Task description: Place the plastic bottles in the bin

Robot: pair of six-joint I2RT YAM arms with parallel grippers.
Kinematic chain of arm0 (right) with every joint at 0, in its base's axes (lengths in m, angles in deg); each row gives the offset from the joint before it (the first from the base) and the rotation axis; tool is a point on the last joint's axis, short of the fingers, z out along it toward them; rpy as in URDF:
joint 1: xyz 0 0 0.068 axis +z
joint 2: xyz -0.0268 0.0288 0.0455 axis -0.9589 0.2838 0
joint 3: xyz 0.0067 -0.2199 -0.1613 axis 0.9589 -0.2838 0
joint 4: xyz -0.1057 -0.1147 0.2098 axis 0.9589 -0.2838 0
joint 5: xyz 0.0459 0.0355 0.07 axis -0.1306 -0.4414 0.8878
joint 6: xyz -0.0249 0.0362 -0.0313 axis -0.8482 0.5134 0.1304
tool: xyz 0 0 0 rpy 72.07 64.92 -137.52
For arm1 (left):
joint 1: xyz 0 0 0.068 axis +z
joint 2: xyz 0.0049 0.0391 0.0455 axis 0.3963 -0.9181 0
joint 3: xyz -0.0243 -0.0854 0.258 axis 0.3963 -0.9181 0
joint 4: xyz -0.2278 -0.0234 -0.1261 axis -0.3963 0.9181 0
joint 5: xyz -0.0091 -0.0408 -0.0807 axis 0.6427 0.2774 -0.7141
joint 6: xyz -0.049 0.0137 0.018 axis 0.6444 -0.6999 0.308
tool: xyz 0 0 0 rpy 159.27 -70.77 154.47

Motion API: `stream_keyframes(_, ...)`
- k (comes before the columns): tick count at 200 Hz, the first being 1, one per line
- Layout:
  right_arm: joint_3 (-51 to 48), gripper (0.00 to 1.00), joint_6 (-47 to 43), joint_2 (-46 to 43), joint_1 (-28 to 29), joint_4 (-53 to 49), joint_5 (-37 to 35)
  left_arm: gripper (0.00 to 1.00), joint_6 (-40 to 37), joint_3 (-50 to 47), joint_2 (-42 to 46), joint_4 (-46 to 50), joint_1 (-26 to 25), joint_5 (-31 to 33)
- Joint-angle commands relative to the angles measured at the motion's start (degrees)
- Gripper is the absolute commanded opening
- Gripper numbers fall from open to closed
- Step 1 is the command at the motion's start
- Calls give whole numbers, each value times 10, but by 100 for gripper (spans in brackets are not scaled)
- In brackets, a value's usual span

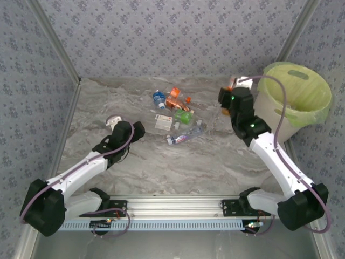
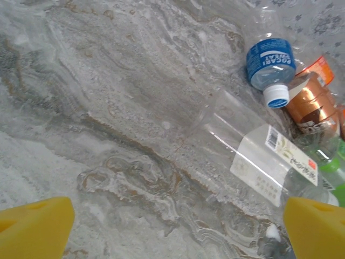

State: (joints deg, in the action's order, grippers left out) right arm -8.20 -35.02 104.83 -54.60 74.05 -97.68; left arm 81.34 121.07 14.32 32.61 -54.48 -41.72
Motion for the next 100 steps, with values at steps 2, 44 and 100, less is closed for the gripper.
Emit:
stream_keyframes(2, 66, 47, -28, 10, -62, 25, 65, 100, -3, 25, -10, -31, 3, -17)
stream_keyframes(44, 156, 47, -83, 45, -177, -71, 132, 100, 0, 25, -21, -32, 4, -36)
stream_keyframes(100, 195, 48, -179, 65, -286, -127, 127, 99, 5, 19, -20, -28, 6, -33)
